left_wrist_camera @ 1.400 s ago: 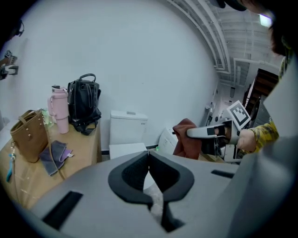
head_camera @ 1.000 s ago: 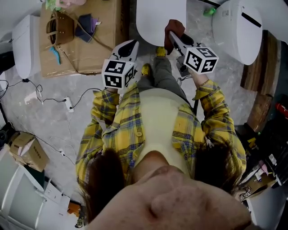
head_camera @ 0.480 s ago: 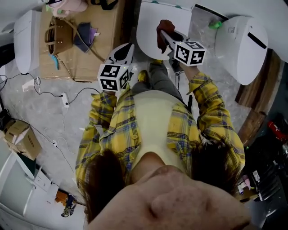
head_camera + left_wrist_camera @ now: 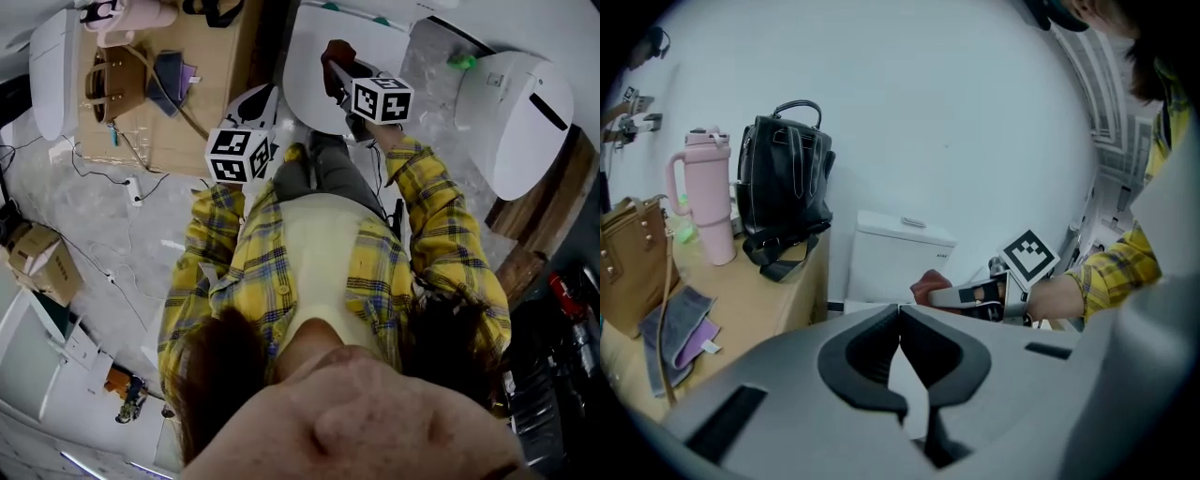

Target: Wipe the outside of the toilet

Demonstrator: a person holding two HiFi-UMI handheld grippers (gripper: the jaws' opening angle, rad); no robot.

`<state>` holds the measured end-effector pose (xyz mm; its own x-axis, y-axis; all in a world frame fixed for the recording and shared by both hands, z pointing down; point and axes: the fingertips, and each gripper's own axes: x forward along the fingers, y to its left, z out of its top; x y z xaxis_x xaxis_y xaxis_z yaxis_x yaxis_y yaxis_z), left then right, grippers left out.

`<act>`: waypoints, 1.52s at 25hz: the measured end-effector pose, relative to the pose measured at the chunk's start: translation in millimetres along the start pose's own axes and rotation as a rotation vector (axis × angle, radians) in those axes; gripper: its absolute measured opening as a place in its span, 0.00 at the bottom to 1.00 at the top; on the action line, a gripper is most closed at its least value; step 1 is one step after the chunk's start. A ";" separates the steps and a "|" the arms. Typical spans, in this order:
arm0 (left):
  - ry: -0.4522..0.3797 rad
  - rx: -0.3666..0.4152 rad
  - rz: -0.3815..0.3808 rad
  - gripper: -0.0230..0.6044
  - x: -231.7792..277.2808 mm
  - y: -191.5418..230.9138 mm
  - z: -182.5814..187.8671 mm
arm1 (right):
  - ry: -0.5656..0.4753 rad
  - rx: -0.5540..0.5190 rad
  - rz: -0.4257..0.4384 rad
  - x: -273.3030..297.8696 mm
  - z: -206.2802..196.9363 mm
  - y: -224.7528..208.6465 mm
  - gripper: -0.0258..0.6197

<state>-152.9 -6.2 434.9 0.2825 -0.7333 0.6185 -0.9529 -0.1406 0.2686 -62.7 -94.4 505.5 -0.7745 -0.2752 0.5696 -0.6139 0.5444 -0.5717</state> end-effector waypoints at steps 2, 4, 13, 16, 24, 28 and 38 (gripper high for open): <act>0.005 -0.002 0.008 0.05 11.1 1.9 -1.6 | 0.014 -0.005 0.001 10.1 -2.1 -7.4 0.18; 0.011 -0.005 0.009 0.05 20.4 2.1 -4.3 | 0.033 -0.012 -0.002 19.3 -6.0 -14.5 0.18; 0.056 -0.016 -0.009 0.05 52.7 17.1 -25.3 | 0.082 0.003 -0.058 63.4 -27.5 -39.6 0.18; 0.076 -0.010 -0.022 0.05 60.0 28.5 -29.6 | 0.065 0.028 -0.075 81.3 -25.8 -45.1 0.18; 0.099 0.020 -0.020 0.05 68.3 43.7 -41.8 | -0.001 0.078 -0.072 138.7 -15.0 -57.8 0.18; 0.109 0.021 -0.031 0.05 75.1 43.8 -44.7 | 0.028 0.093 -0.076 167.3 -17.0 -66.5 0.18; 0.148 0.057 -0.068 0.05 94.5 45.3 -55.6 | 0.109 0.035 -0.163 205.8 -22.2 -107.2 0.18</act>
<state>-163.3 -44.9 546.6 0.3555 -0.6158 0.7031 -0.9346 -0.2274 0.2734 -152.9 -191.8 697.1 -0.6447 -0.2691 0.7155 -0.7361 0.4709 -0.4861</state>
